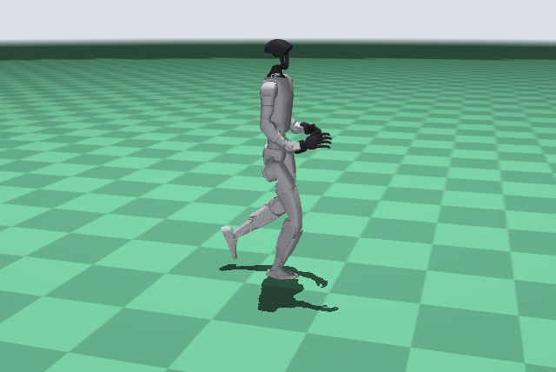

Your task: Walk run

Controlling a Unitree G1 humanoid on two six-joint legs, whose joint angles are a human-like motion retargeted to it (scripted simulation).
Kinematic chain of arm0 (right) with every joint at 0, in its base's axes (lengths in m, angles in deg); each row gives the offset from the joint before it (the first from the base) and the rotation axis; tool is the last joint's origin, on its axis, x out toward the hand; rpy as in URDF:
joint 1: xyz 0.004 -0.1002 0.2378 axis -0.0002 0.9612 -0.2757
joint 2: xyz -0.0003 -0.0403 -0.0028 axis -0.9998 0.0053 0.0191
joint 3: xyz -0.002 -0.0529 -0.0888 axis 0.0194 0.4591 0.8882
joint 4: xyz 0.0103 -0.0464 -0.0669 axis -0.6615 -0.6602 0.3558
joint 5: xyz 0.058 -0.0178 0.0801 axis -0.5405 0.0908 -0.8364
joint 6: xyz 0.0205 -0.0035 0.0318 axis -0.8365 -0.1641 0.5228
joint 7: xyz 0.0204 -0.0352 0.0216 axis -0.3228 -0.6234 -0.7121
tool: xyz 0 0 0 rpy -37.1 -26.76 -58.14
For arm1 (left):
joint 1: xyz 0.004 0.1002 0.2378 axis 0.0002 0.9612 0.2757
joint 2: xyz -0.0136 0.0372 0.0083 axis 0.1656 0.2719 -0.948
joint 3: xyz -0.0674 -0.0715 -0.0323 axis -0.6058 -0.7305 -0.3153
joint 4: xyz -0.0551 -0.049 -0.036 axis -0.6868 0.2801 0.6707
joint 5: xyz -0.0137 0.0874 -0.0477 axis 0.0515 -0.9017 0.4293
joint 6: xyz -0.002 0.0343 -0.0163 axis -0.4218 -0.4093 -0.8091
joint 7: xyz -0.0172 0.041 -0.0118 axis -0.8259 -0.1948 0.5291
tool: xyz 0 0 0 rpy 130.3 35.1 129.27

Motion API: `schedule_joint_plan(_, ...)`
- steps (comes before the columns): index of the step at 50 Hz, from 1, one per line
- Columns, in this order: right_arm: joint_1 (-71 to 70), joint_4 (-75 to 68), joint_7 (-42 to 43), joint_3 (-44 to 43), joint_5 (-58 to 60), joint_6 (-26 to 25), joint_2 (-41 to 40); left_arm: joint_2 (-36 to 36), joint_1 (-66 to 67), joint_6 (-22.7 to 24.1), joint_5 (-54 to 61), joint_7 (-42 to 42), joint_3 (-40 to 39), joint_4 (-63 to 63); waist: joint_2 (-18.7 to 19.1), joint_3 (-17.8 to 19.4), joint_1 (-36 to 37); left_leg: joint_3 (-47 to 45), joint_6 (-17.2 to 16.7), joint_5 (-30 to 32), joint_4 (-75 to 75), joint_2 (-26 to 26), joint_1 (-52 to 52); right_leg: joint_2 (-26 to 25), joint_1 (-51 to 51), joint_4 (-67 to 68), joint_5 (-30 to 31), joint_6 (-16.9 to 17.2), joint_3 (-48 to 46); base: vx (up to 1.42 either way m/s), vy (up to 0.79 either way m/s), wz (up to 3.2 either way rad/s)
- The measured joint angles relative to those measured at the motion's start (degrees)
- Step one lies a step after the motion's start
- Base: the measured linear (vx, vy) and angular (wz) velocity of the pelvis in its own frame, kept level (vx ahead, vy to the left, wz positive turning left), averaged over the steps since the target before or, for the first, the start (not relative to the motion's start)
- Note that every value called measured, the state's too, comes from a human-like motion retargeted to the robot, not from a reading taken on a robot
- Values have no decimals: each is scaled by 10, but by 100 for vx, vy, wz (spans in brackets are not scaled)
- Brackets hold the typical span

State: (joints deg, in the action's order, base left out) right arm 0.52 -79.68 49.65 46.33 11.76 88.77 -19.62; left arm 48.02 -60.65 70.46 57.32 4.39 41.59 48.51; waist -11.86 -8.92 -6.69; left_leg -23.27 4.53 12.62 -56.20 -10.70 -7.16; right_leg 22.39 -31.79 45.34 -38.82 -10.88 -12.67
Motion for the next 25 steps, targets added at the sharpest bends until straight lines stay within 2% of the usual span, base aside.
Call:
schedule_joint_plan(2,-39,13,-53,13,-44,-20,-17,15,34,26,11,15,2,54,16,-4,106,19,-14,-78,-48,51,-138,-71,129,-101,13,40,-30,284,-22,-43)
schedule_joint_plan(3,-51,36,-84,14,-51,-36,-19,25,42,37,24,21,-2,67,42,-5,138,42,-12,-114,-38,93,-190,-127,212,-188,63,58,-81,237,-26,-25)
schedule_joint_plan(5,-57,80,-149,29,-25,-72,-28,54,63,61,48,20,-15,59,57,-4,200,26,1,-159,53,135,-261,-196,348,-328,230,114,-109,236,-34,-66)
schedule_joint_plan(7,-53,110,-191,52,-2,-97,-18,107,75,68,80,-12,-14,19,37,4,253,2,-16,-156,220,123,-298,-194,410,-377,463,209,-101,261,-40,-120)
schedule_joint_plan(8,-53,118,-210,58,6,-105,-10,121,76,64,94,-31,-12,-4,24,4,285,1,-26,-166,302,127,-316,-189,437,-389,523,246,-151,272,-45,-136)
schedule_joint_plan(10,-50,108,-242,51,19,-124,-5,116,51,67,82,-57,2,-42,8,-3,317,41,-30,-194,431,126,-348,-225,453,-363,575,259,-95,215,-42,-41)
schedule_joint_plan(12,-34,60,-271,13,19,-128,-14,117,2,58,38,-90,16,-67,49,-9,309,108,-42,-190,472,116,-346,-263,486,-273,567,235,-179,294,-26,116)
schedule_joint_plan(13,-21,36,-282,-4,11,-126,-23,116,-20,43,18,-112,20,-72,80,1,307,154,-51,-170,460,119,-330,-286,497,-196,561,224,-189,310,-45,148)
schedule_joint_plan(14,-2,18,-286,-18,7,-121,-34,105,-41,32,2,-126,24,-68,97,10,280,186,-6,-186,389,112,-322,-293,482,-95,546,220,-206,305,-62,182)
schedule_joint_plan(15,20,3,-288,-30,3,-114,-46,88,-61,22,-11,-136,29,-61,108,18,242,211,66,-221,289,99,-318,-291,454,18,526,221,-227,283,-57,113)
schedule_joint_plan(17,91,-31,-263,-57,33,-117,-59,40,-101,31,15,-124,58,-12,113,41,229,196,38,-330,149,151,-290,-236,353,261,438,195,-196,301,-55,-6)
schedule_joint_plan(18,126,-43,-255,-64,45,-125,-66,23,-118,34,53,-95,64,8,128,34,195,198,44,-376,157,152,-228,-217,283,342,400,176,-205,343,-56,19)
schedule_joint_plan(20,186,-58,-260,-71,31,-109,-50,-22,-152,16,123,-30,103,27,110,-9,90,185,49,-392,229,92,-152,-122,94,437,327,171,-194,263,-37,61)
schedule_joint_plan(22,219,-59,-240,-86,-18,-79,-15,19,-172,-7,154,20,97,-34,102,-39,4,166,21,-292,353,39,-52,-16,-44,404,260,116,-184,219,-37,39)
schedule_joint_plan(23,235,-54,-216,-100,-48,-64,-2,44,-176,-16,148,29,97,-67,115,-42,-36,179,-5,-214,390,36,-1,13,-85,351,236,82,-202,275,-55,98)
schedule_joint_plan(25,267,-41,-145,-114,-102,-27,21,66,-170,-39,120,22,92,-123,142,-41,-103,193,-70,19,443,54,75,13,-136,171,205,41,-227,249,-52,133)
